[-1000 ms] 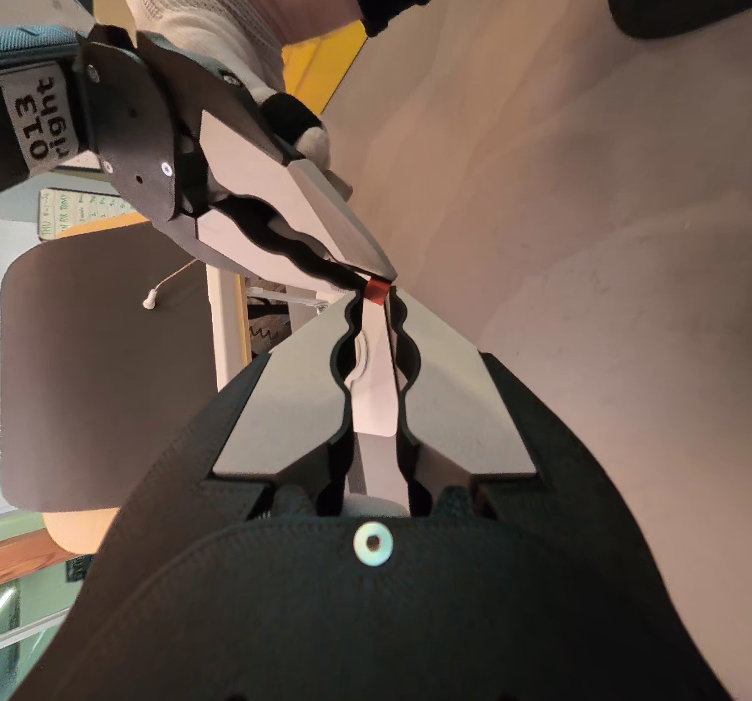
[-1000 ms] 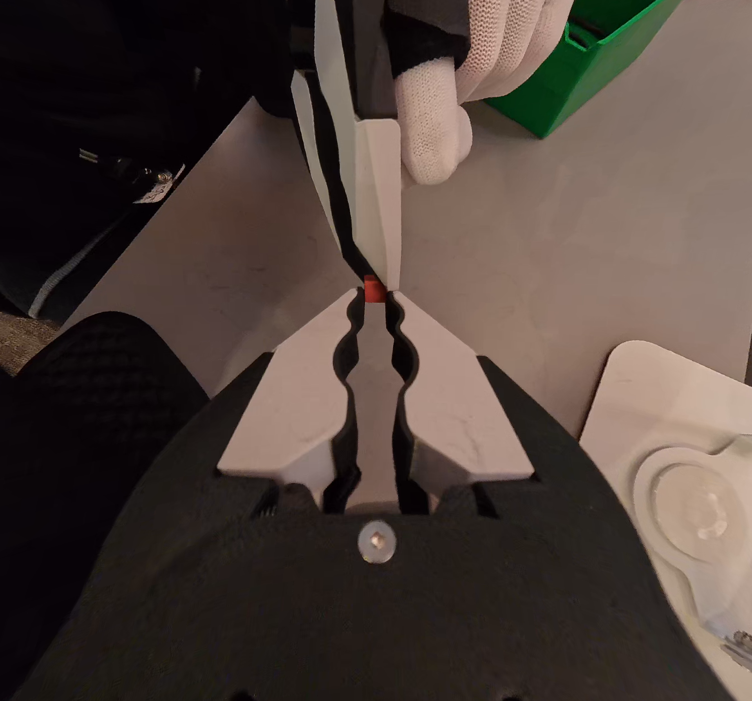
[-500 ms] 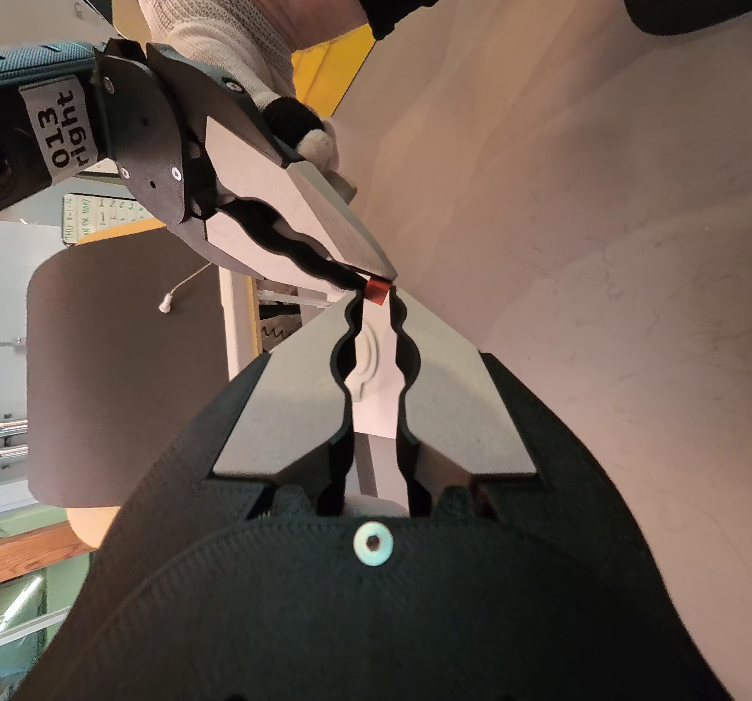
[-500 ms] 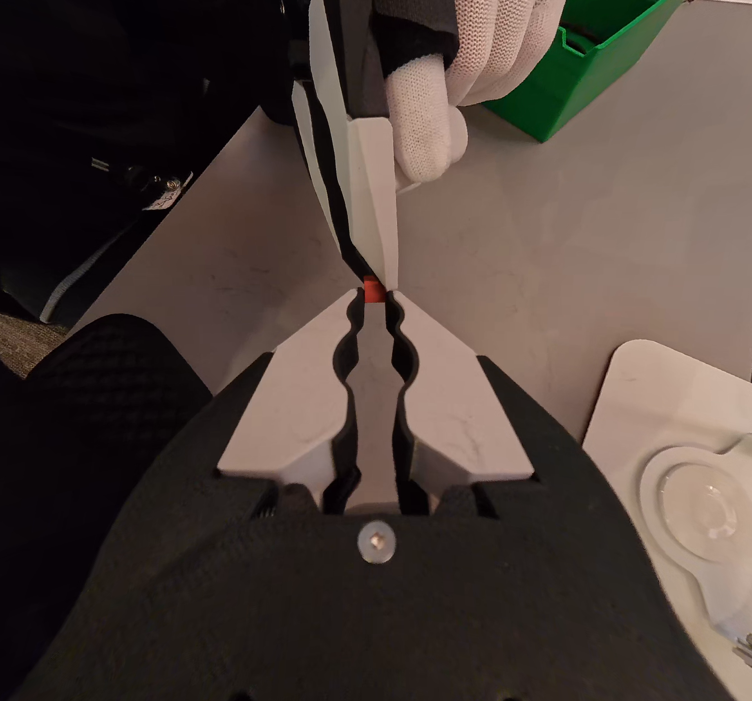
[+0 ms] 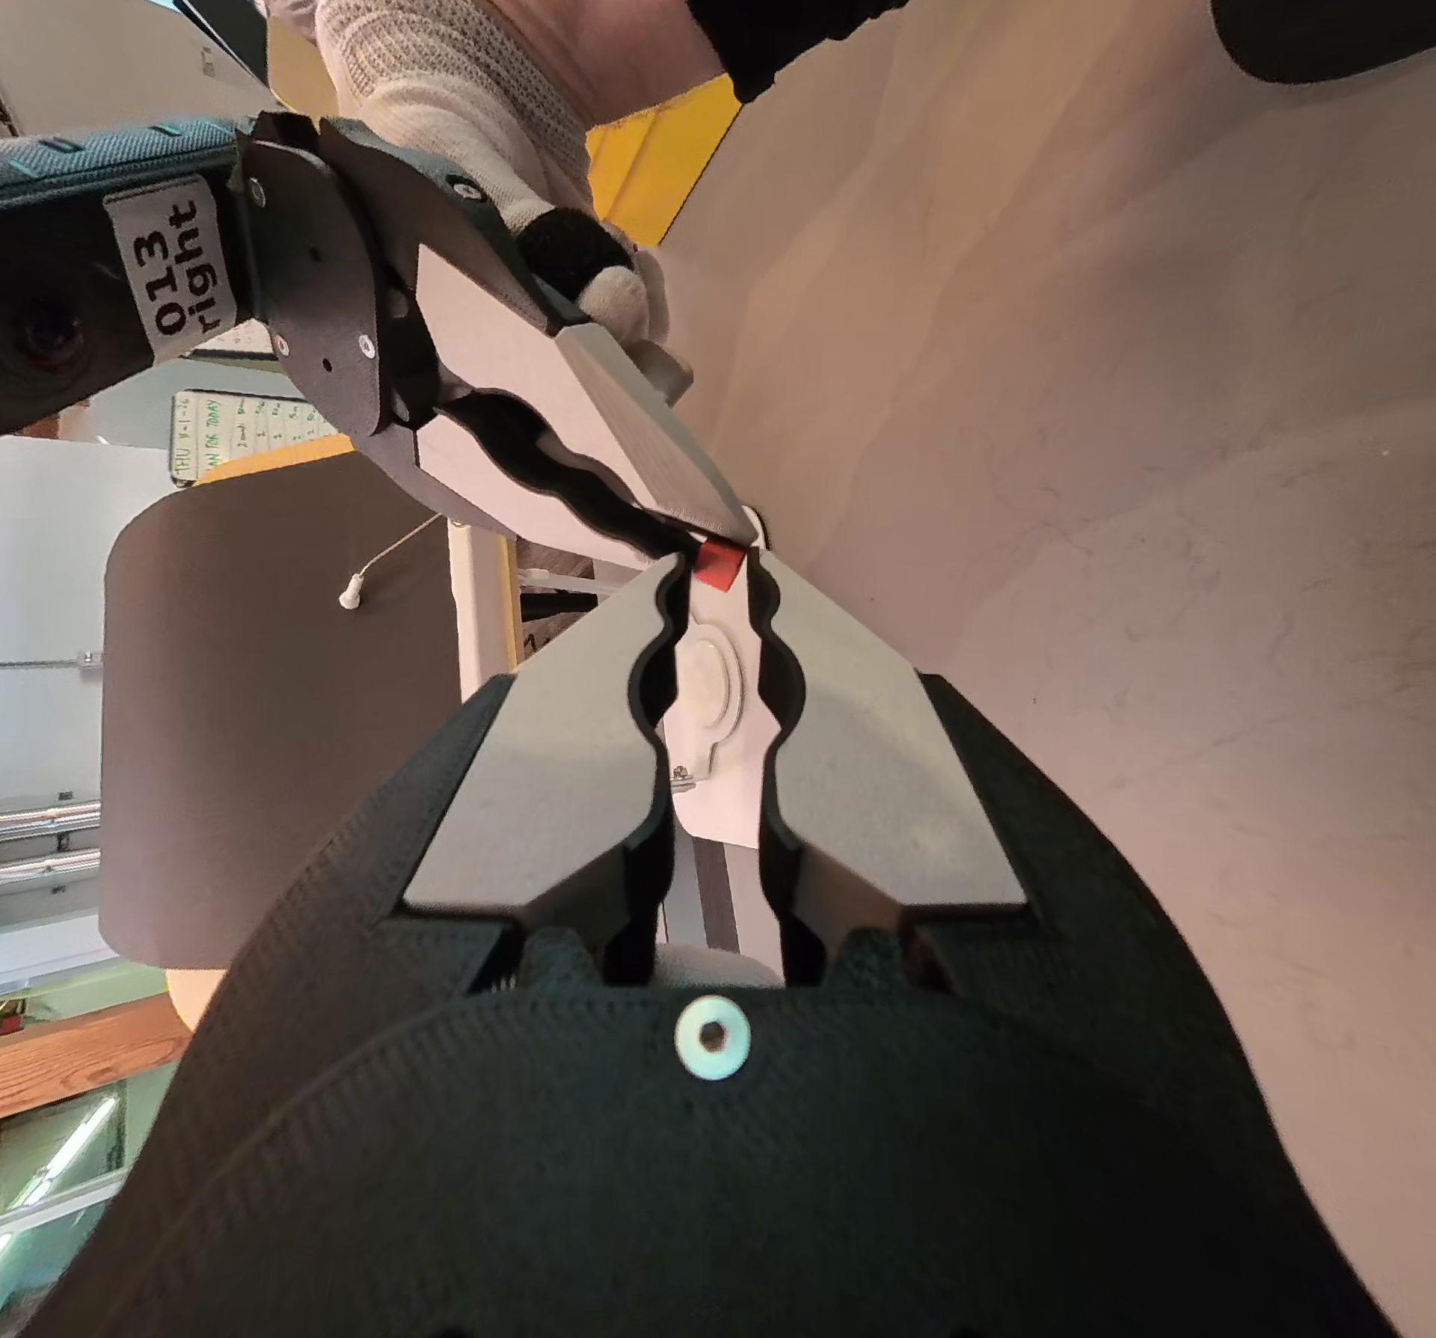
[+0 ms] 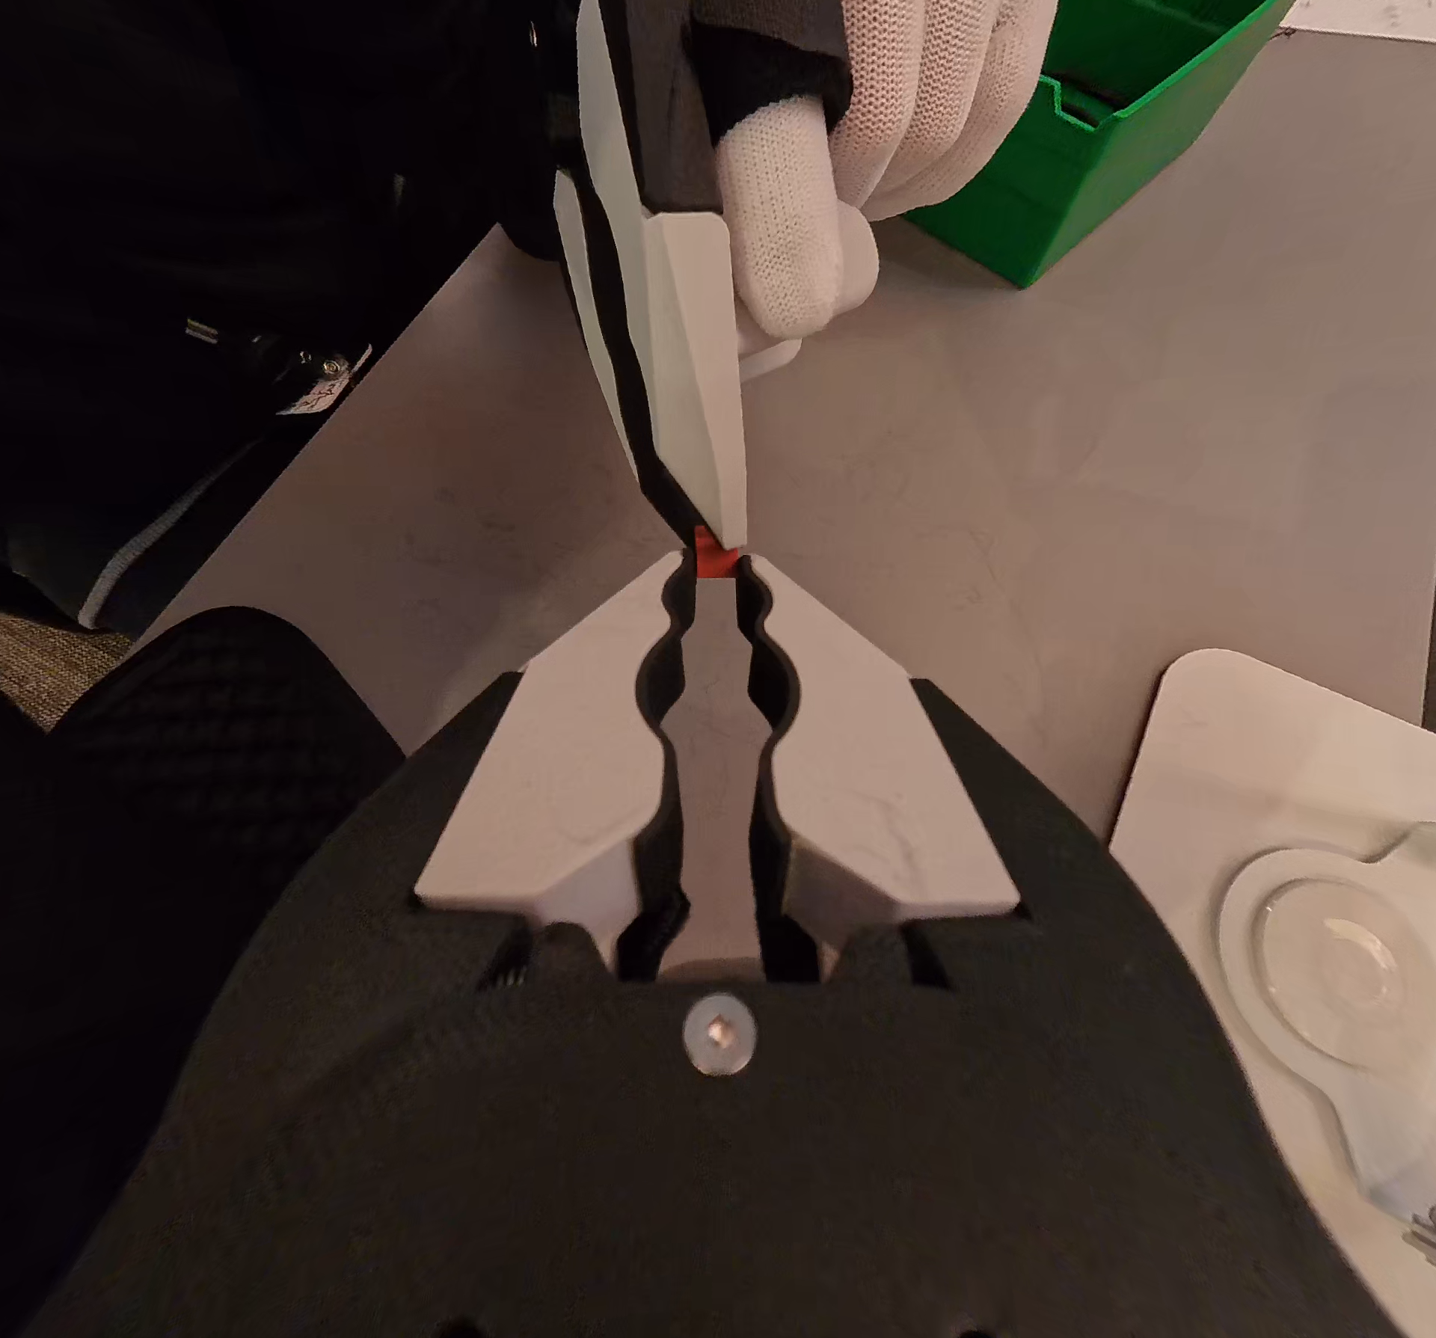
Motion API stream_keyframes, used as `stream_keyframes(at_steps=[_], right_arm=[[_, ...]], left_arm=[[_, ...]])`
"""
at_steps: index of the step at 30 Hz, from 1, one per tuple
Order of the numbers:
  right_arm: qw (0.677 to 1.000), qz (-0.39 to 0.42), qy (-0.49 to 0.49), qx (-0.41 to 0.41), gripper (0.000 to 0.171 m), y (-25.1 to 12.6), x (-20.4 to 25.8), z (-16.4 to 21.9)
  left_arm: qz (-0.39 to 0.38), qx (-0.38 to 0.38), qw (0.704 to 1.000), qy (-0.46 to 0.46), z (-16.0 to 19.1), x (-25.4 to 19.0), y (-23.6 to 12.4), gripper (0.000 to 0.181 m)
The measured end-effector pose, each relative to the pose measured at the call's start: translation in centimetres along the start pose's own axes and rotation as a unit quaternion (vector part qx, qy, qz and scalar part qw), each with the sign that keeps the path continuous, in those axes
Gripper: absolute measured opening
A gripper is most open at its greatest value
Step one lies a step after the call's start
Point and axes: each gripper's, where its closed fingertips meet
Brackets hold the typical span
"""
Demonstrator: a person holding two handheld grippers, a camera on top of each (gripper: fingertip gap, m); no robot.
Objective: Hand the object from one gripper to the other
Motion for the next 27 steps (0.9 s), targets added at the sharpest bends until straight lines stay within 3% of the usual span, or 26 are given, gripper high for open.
stream_keyframes(at_steps=[27], right_arm=[[0.999, 0.035, 0.007, -0.005, 0.014, -0.3, -1.1, -0.1]], left_arm=[[0.002, -0.008, 0.999, -0.044, 0.9, 0.5, 0.5, 0.009]])
Point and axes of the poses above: each gripper's, where its closed fingertips meet, y out along the fingers, z out of its underside, x = y × z across the jaws, and after that the axes turned 5 degrees about x, right-handed
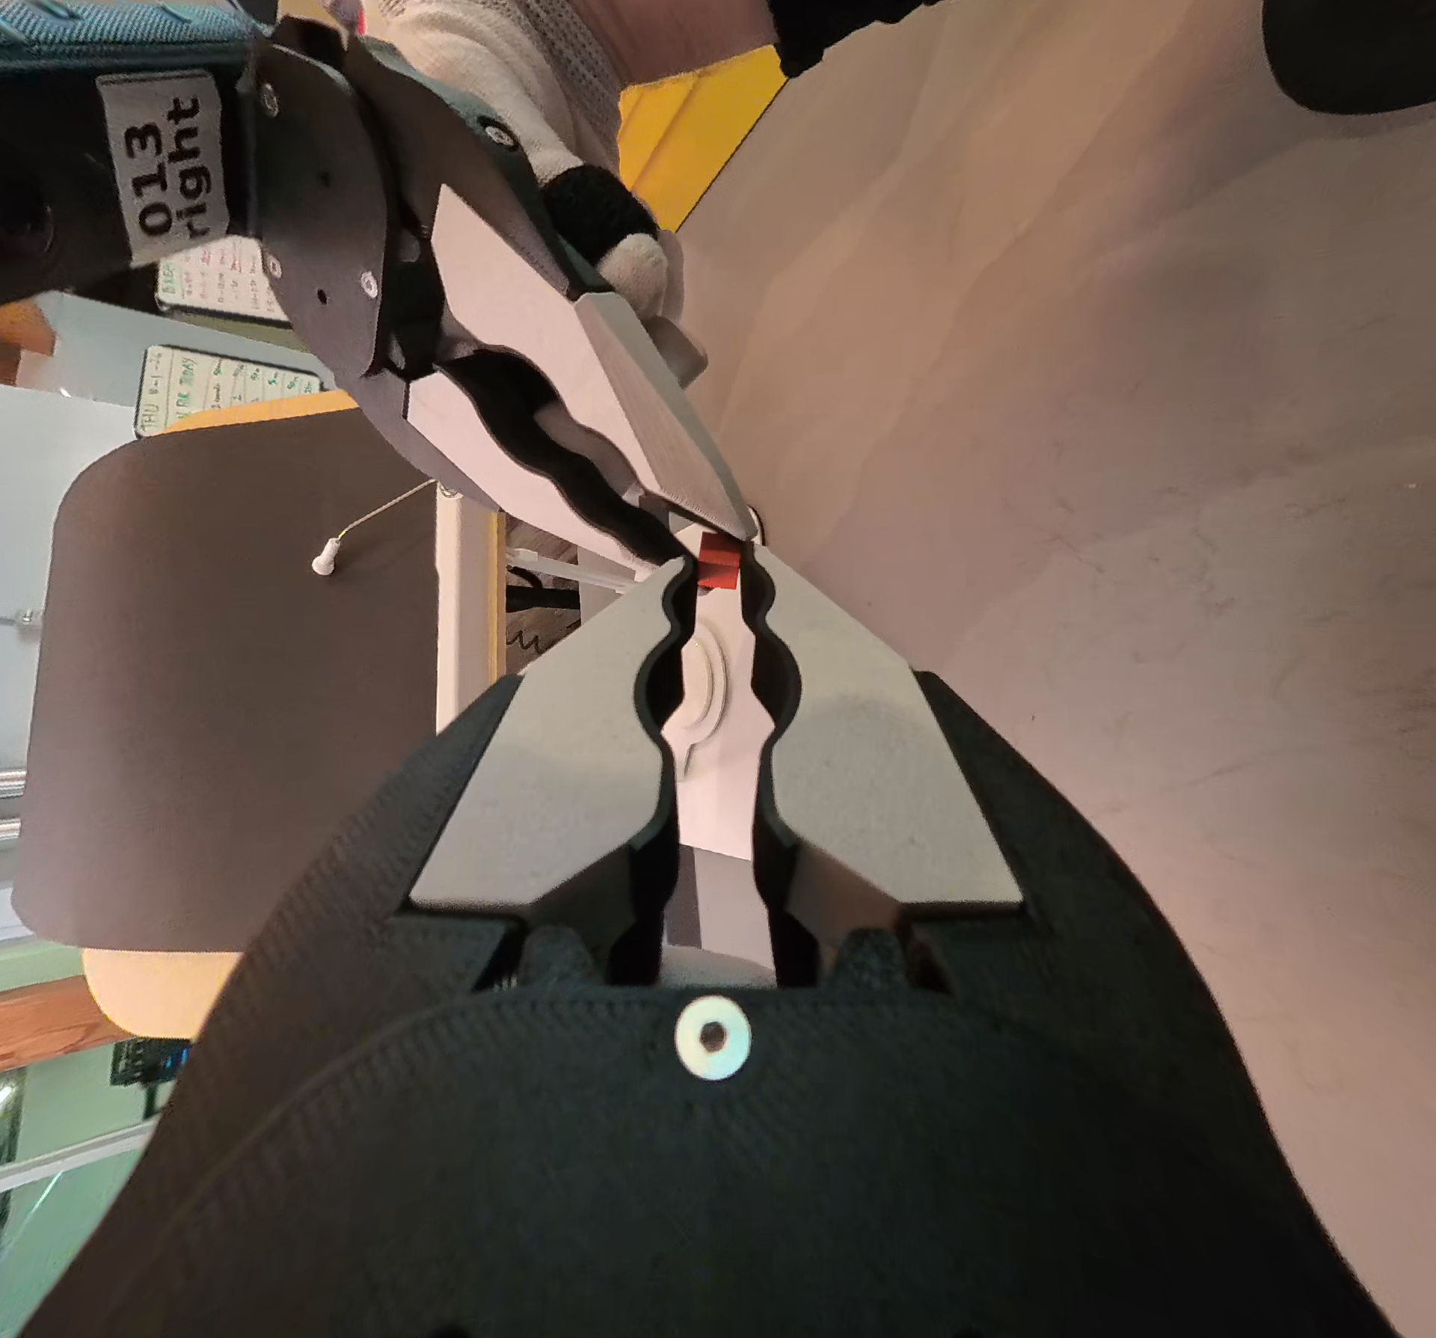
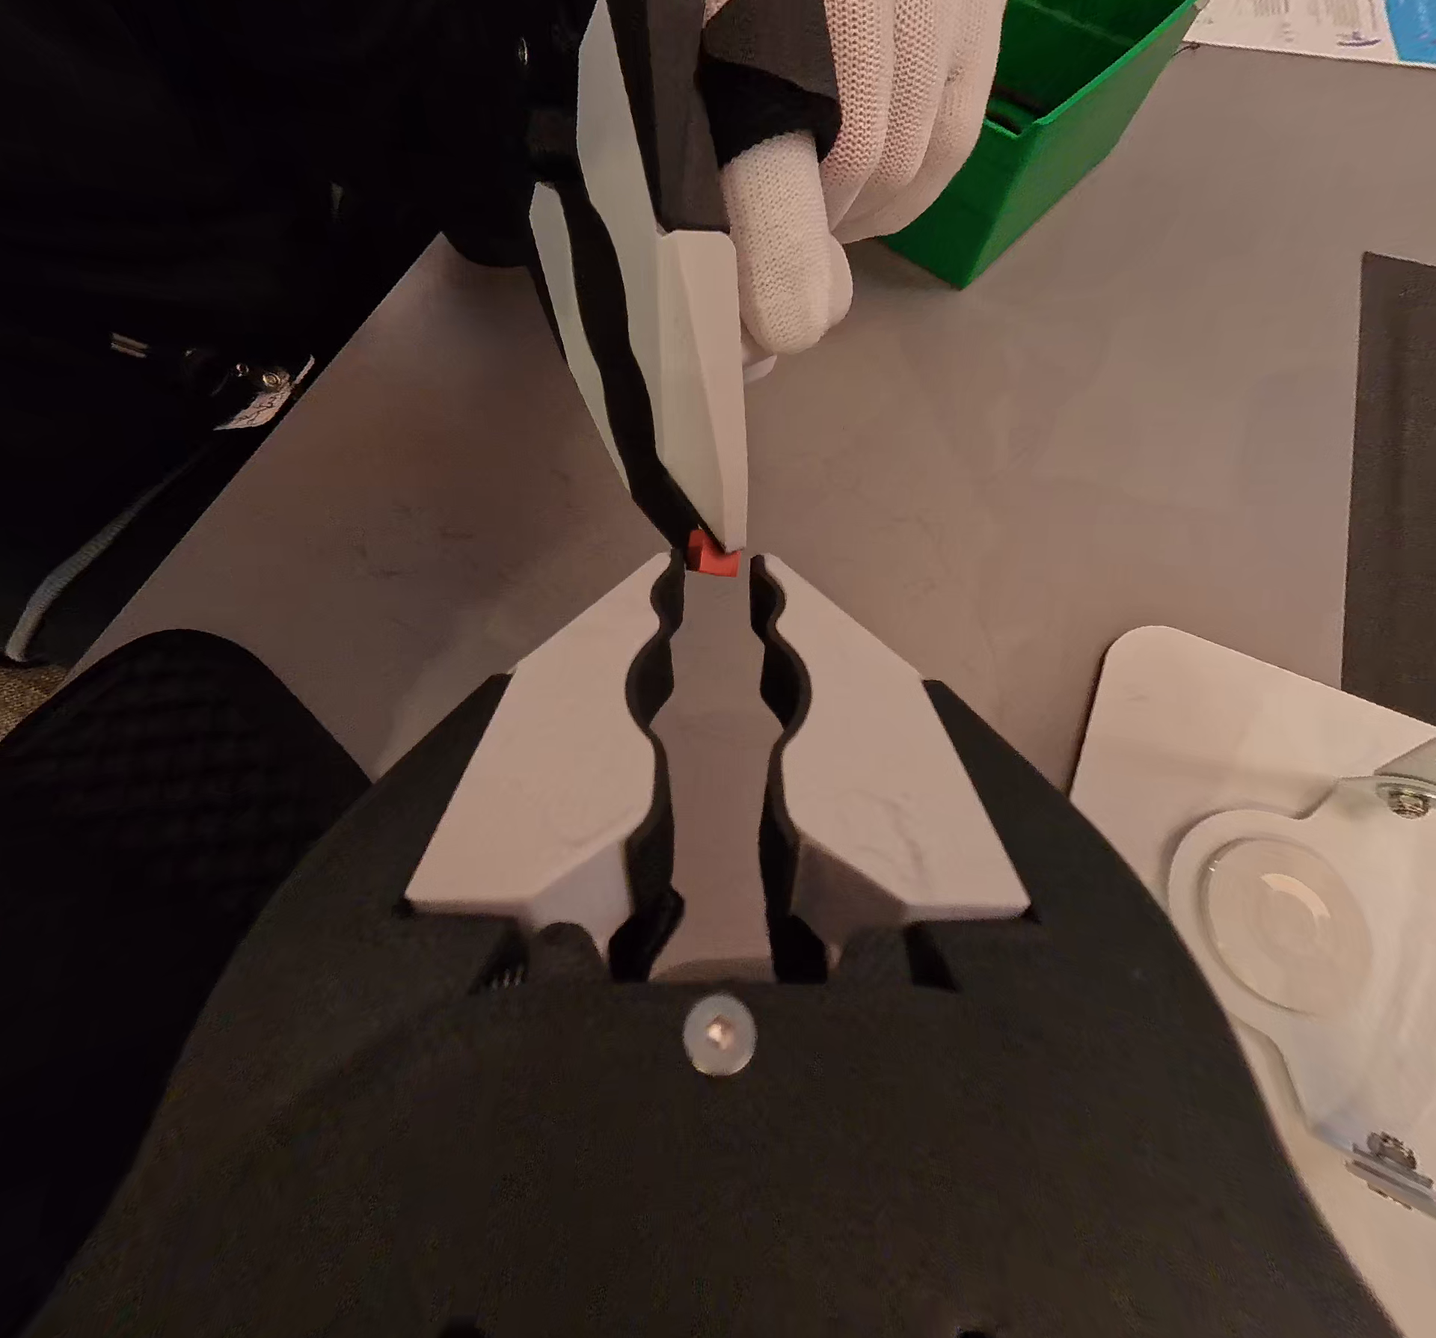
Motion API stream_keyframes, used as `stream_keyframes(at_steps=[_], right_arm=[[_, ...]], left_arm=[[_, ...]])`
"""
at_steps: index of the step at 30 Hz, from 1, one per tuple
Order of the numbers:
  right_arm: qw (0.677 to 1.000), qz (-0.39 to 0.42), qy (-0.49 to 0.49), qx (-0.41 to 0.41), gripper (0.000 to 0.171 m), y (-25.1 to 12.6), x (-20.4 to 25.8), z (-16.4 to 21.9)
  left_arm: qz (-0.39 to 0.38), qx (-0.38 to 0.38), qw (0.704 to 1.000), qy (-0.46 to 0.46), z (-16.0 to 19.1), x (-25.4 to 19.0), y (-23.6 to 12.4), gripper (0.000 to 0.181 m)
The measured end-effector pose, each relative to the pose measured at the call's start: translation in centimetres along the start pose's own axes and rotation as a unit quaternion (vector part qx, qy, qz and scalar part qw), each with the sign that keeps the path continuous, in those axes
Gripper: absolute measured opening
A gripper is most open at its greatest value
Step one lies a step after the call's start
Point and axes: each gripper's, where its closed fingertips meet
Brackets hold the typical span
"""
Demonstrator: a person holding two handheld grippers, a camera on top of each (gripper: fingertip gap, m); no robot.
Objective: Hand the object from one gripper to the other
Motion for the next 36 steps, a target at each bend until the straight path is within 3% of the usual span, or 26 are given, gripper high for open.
stream_keyframes(at_steps=[9, 16, 24, 29, 36], right_arm=[[0.999, 0.036, -0.010, -0.004, 0.021, -0.4, -0.9, -0.5], [0.992, 0.118, -0.033, 0.003, 0.018, -1.5, -2.9, -1.0], [0.967, 0.234, -0.088, 0.051, 0.016, -2.5, -5.6, -1.5], [0.959, 0.255, -0.099, 0.074, 0.016, -2.4, -6.1, -1.4], [0.959, 0.252, -0.119, 0.039, 0.016, -2.5, -5.6, -2.9]], left_arm=[[-0.013, 0.002, 0.999, -0.042, 1.0, 1.2, -0.1, 0.009], [-0.012, -0.008, 0.992, -0.124, 2.1, 2.6, -0.2, 0.009], [0.000, -0.048, 0.965, -0.257, 3.2, 4.4, -0.3, 0.009], [0.015, -0.089, 0.944, -0.317, 3.2, 5.0, -0.6, 0.009], [0.033, -0.151, 0.917, -0.369, 2.5, 5.7, -1.2, 0.009]])
Point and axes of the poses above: each gripper's, where its closed fingertips meet, y out along the fingers, z out of its underside, x = y × z across the jaws, and after that the axes turned 5 degrees about x, right-handed
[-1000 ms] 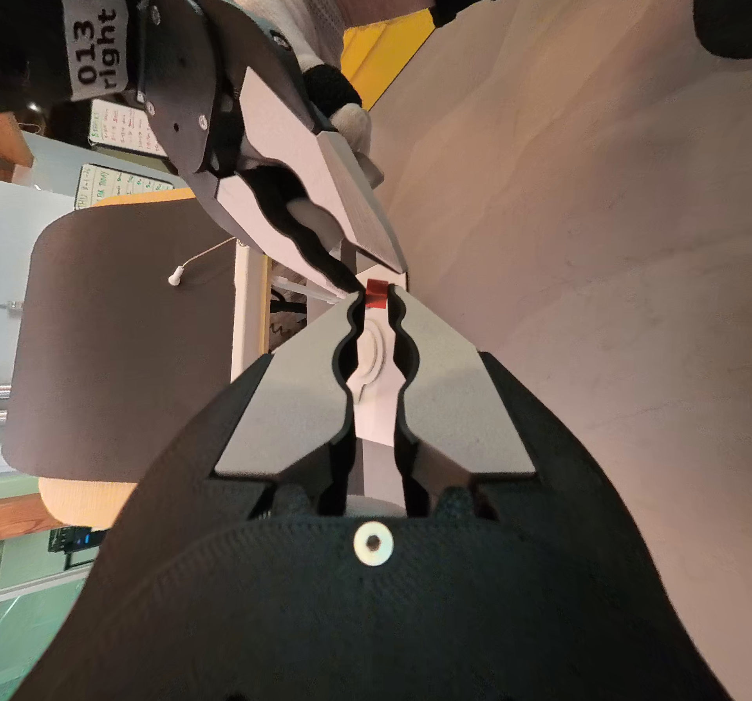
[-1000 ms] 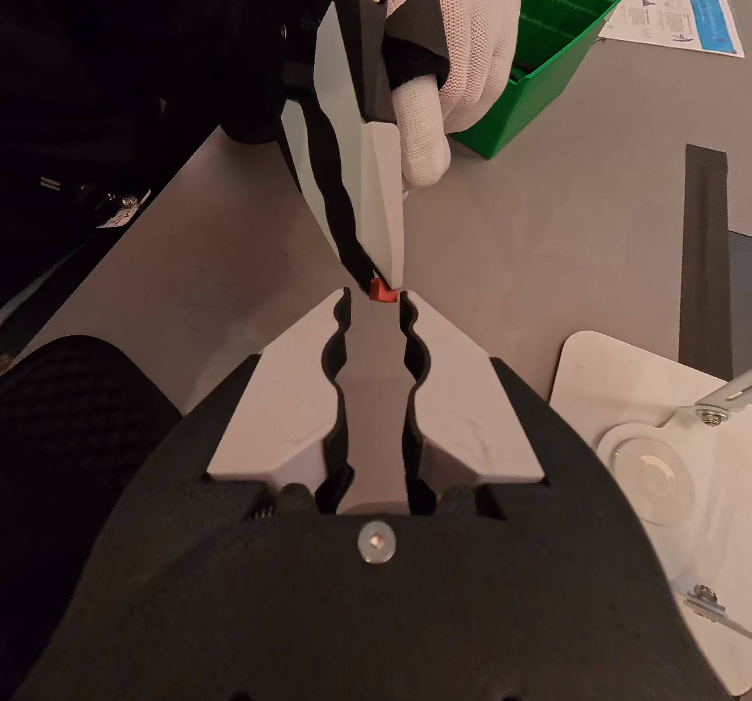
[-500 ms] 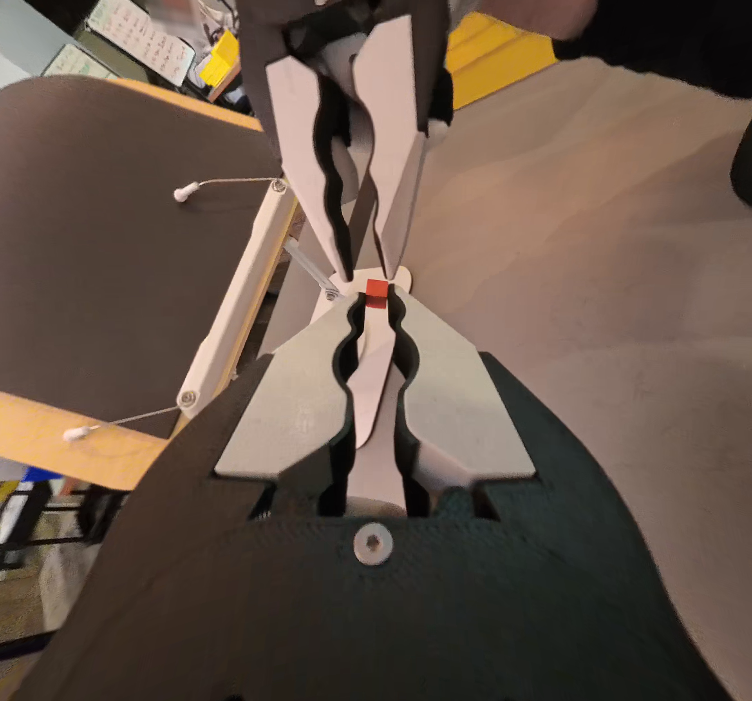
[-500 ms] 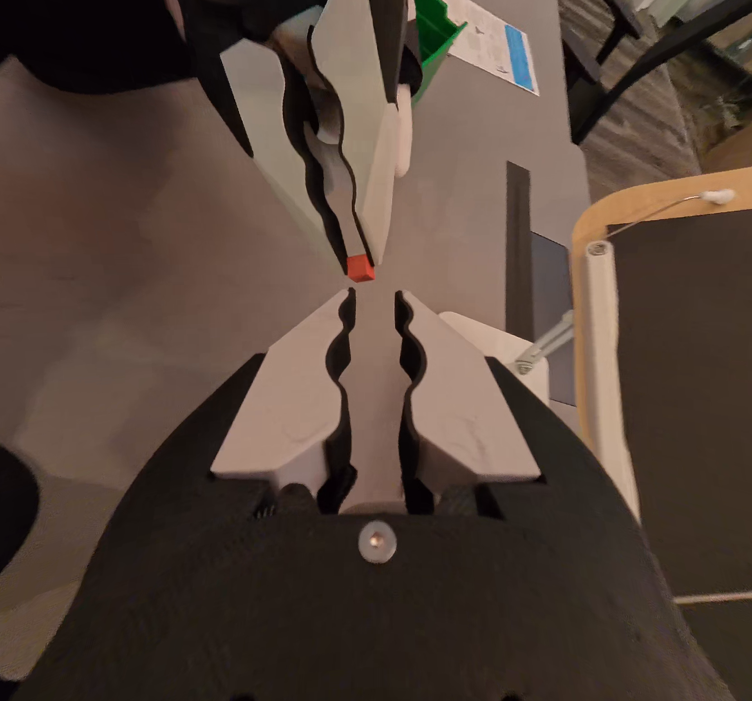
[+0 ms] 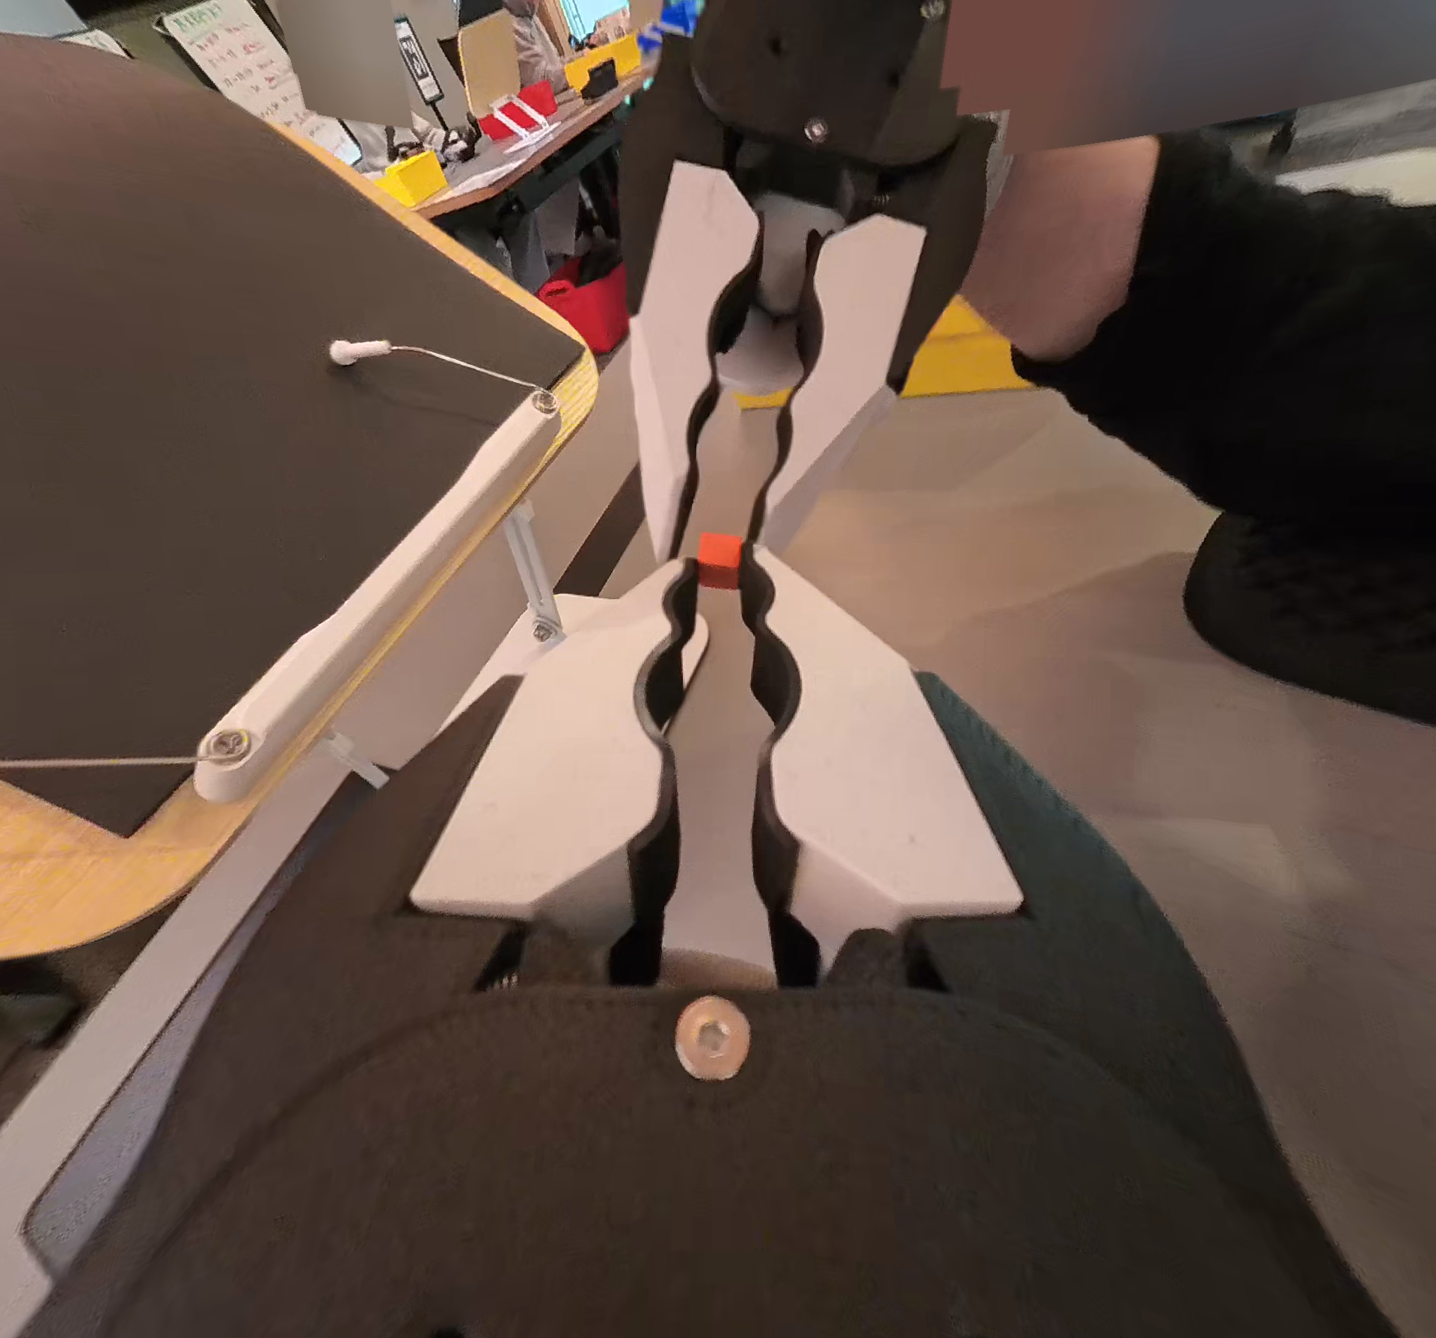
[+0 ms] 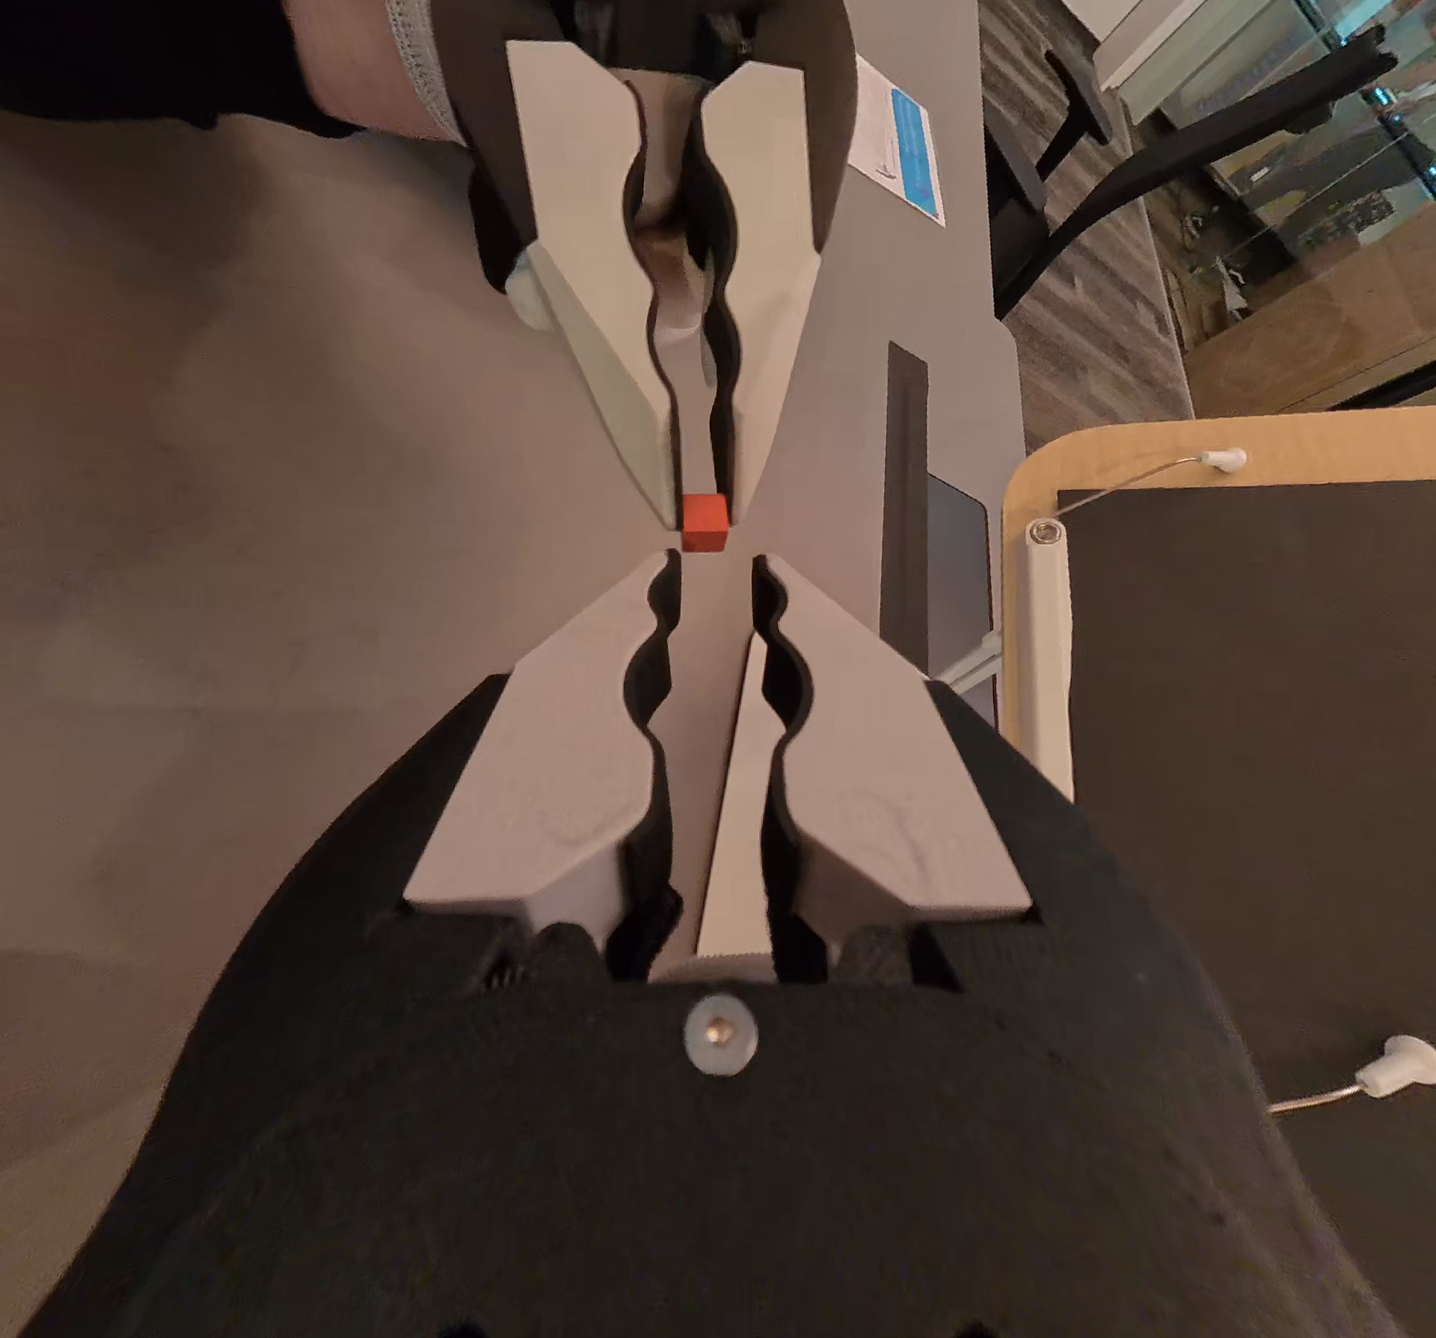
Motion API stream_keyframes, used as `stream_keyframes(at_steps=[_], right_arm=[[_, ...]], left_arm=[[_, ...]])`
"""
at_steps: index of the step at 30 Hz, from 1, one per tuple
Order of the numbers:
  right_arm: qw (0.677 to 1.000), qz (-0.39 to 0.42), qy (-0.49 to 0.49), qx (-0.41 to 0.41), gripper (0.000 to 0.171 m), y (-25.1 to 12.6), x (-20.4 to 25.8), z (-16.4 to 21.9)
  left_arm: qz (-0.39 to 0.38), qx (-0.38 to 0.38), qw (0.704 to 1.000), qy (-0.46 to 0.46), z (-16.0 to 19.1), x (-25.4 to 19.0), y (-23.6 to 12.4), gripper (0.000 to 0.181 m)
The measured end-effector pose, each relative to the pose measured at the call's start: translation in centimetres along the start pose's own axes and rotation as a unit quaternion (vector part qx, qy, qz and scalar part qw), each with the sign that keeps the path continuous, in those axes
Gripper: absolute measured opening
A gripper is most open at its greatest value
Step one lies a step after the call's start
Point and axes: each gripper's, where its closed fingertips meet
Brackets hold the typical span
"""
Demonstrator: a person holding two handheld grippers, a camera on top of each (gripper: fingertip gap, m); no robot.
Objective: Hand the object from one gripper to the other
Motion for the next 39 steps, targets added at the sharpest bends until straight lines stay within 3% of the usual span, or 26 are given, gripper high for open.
stream_keyframes(at_steps=[20, 28, 33, 39], right_arm=[[1.000, -0.014, 0.011, -0.012, 0.007, 0.2, 0.1, -0.4], [0.997, -0.065, 0.048, -0.006, 0.008, 0.1, 1.4, 0.9], [0.989, -0.112, 0.083, -0.048, 0.008, -0.4, 2.2, 0.8], [0.983, -0.132, 0.100, -0.080, 0.007, -1.0, 2.4, 0.7]], left_arm=[[0.006, -0.027, 0.999, -0.019, -0.2, 0.1, 0.2, 0.008], [-0.053, -0.020, 0.991, 0.125, -0.9, -0.7, -0.1, 0.021], [-0.111, 0.045, 0.951, 0.284, 0.5, -1.4, 0.9, 0.026], [-0.157, 0.050, 0.924, 0.345, 0.5, -1.3, 1.6, 0.023]])
Point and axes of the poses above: each gripper's, where its closed fingertips meet, y out along the fingers, z out of its underside, x = y × z across the jaws, and after that the axes turned 5 degrees about x, right-handed
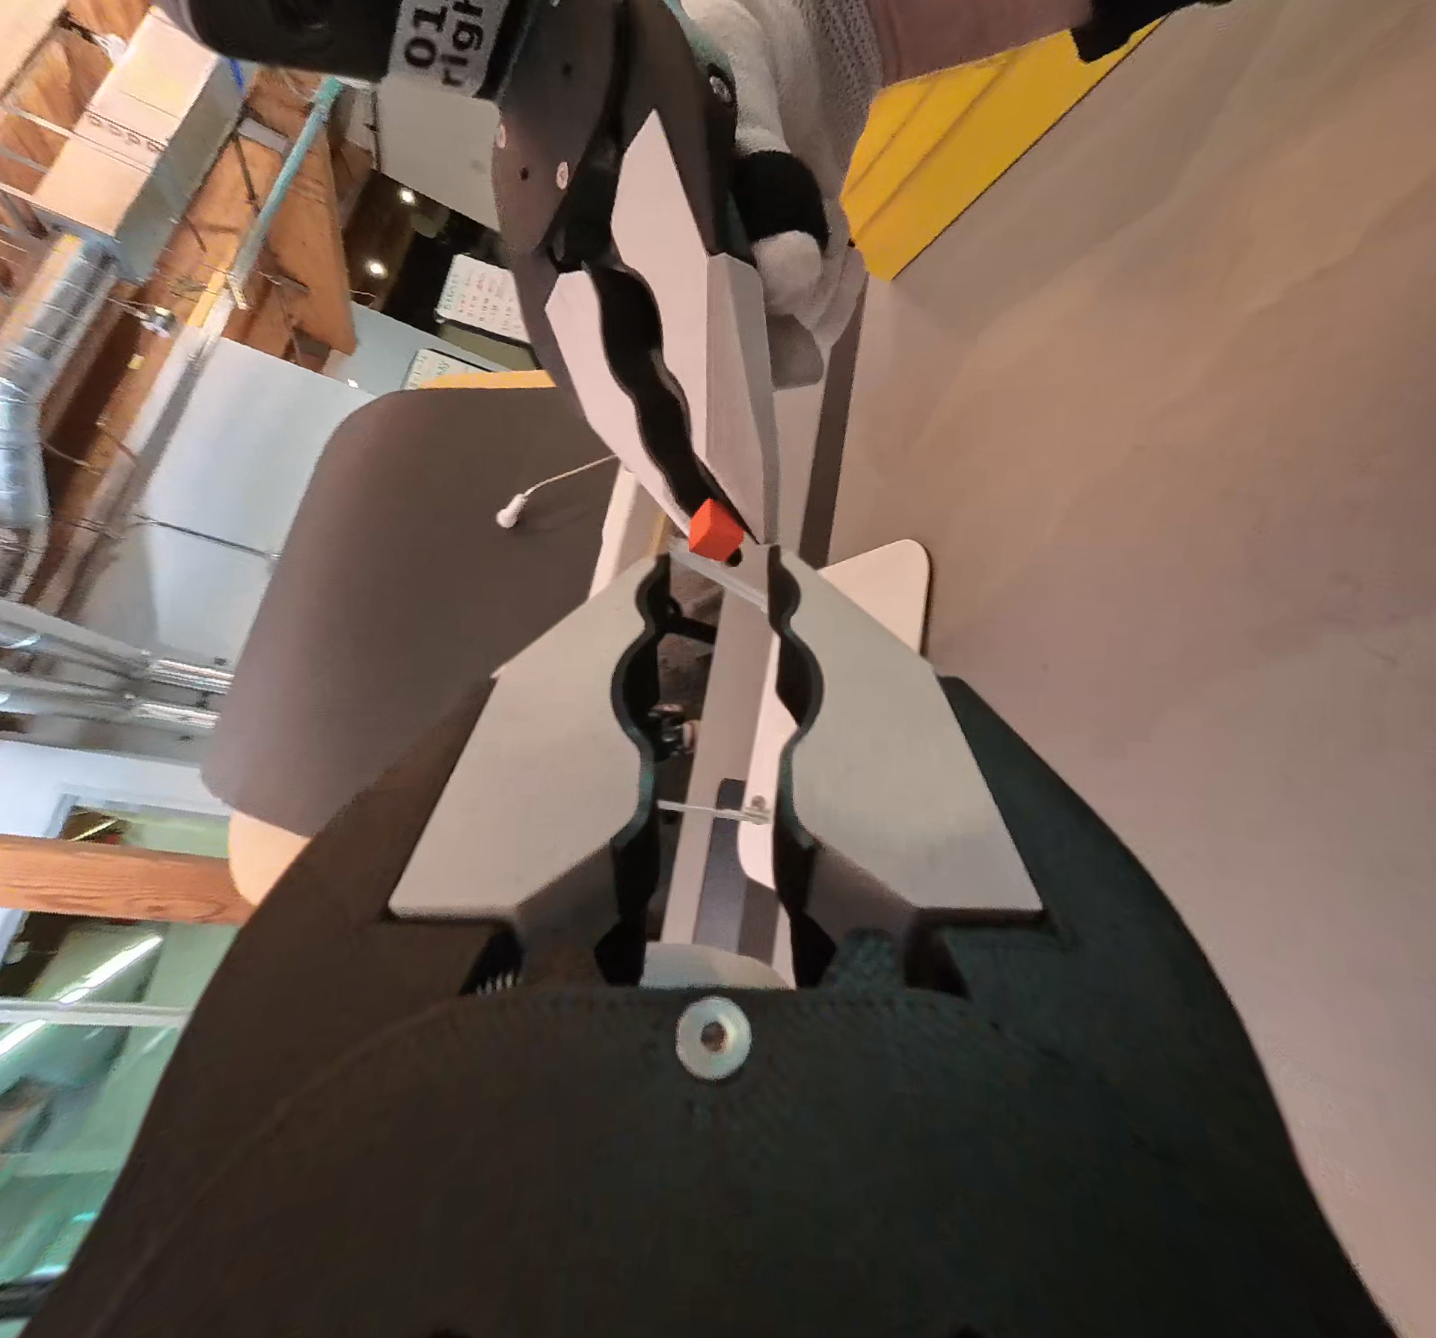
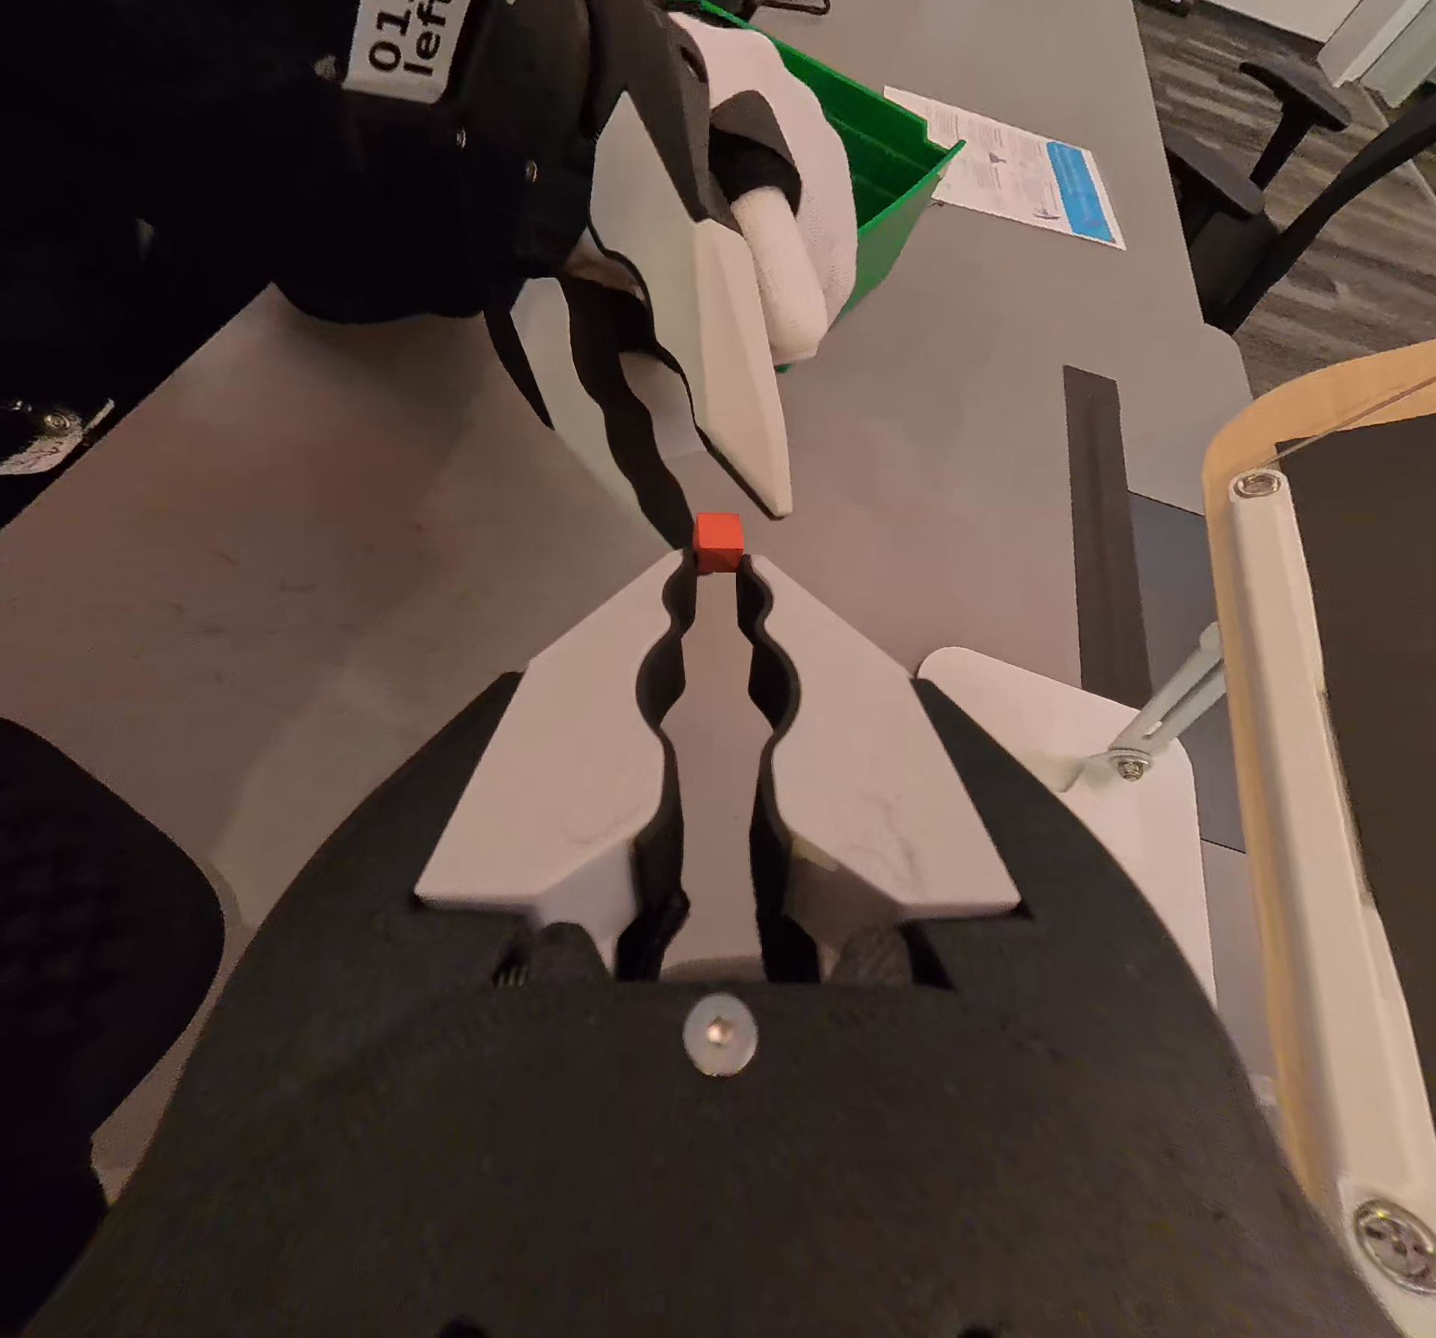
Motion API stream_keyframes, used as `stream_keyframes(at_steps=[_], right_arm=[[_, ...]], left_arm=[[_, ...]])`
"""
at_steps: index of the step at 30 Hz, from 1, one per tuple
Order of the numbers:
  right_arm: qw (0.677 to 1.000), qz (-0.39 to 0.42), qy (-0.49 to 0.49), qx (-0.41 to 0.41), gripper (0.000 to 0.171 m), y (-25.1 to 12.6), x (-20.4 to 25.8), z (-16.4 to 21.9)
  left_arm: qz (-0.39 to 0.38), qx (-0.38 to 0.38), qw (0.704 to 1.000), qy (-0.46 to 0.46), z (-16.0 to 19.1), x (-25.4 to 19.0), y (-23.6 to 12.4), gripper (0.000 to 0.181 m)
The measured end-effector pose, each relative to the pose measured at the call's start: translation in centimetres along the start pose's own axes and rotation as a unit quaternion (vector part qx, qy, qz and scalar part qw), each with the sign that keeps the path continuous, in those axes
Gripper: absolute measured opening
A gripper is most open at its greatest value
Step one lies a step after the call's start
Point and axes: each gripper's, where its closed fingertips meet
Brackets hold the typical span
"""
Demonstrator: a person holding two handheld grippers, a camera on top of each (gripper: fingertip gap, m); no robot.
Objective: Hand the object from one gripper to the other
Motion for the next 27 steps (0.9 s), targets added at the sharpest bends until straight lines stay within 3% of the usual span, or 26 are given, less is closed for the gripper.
stream_keyframes(at_steps=[16, 27], right_arm=[[0.999, -0.032, 0.034, -0.015, 0.007, -0.3, 0.4, 0.5], [0.996, -0.061, 0.058, -0.024, 0.007, -0.4, 0.9, 1.0]], left_arm=[[-0.036, -0.002, 0.997, 0.067, -0.7, -0.4, 0.3, 0.011], [-0.050, 0.001, 0.995, 0.092, -1.1, -0.8, 0.5, 0.013]])
Point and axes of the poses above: each gripper's, where its closed fingertips meet, y out along the fingers, z out of its underside, x = y × z across the jaws, and after that the axes turned 5 degrees about x, right-handed
